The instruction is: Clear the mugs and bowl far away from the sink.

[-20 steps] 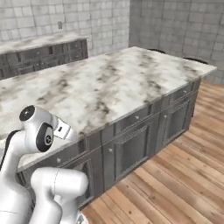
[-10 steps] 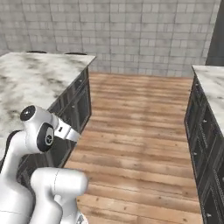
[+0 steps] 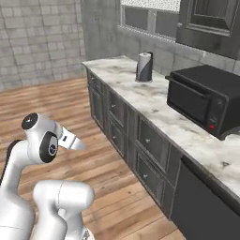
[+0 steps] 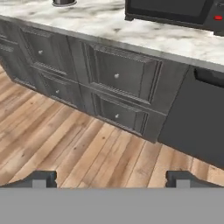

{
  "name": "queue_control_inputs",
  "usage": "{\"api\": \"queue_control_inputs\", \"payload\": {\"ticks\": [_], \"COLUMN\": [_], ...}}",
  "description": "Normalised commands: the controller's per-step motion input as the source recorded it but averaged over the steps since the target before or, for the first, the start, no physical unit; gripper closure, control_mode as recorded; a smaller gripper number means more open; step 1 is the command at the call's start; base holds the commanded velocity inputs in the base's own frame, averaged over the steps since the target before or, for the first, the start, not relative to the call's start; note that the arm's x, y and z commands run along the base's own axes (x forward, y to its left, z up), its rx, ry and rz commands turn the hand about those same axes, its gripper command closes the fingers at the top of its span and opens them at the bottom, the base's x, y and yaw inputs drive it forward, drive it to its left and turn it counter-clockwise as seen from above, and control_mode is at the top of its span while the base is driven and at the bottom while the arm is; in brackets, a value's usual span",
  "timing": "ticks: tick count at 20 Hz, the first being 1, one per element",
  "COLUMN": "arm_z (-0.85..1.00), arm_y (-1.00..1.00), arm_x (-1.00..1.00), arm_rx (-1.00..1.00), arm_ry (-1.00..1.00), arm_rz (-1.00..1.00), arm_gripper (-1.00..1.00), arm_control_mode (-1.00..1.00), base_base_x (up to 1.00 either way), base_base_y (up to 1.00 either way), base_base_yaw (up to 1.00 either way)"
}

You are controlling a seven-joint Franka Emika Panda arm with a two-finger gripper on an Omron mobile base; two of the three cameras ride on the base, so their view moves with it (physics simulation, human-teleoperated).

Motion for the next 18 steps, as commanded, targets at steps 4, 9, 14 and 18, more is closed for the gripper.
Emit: {"api": "queue_control_inputs", "payload": {"ticks": [4, 9, 14, 18], "arm_z": [0.00, 0.00, 0.00, 0.00], "arm_y": [0.00, 0.00, 0.00, 0.00], "arm_x": [0.00, 0.00, 0.00, 0.00], "arm_rx": [0.00, 0.00, 0.00, 0.00], "arm_ry": [0.00, 0.00, 0.00, 0.00], "arm_rz": [0.00, 0.00, 0.00, 0.00], "arm_gripper": [-1.00, -1.00, -1.00, -1.00], "arm_control_mode": [1.00, 1.00, 1.00, 1.00], "base_base_x": [0.00, 0.00, 0.00, 0.00], "base_base_y": [0.00, -0.12, -0.96, -1.00], "base_base_yaw": [-1.00, -0.99, -0.70, -0.49]}}
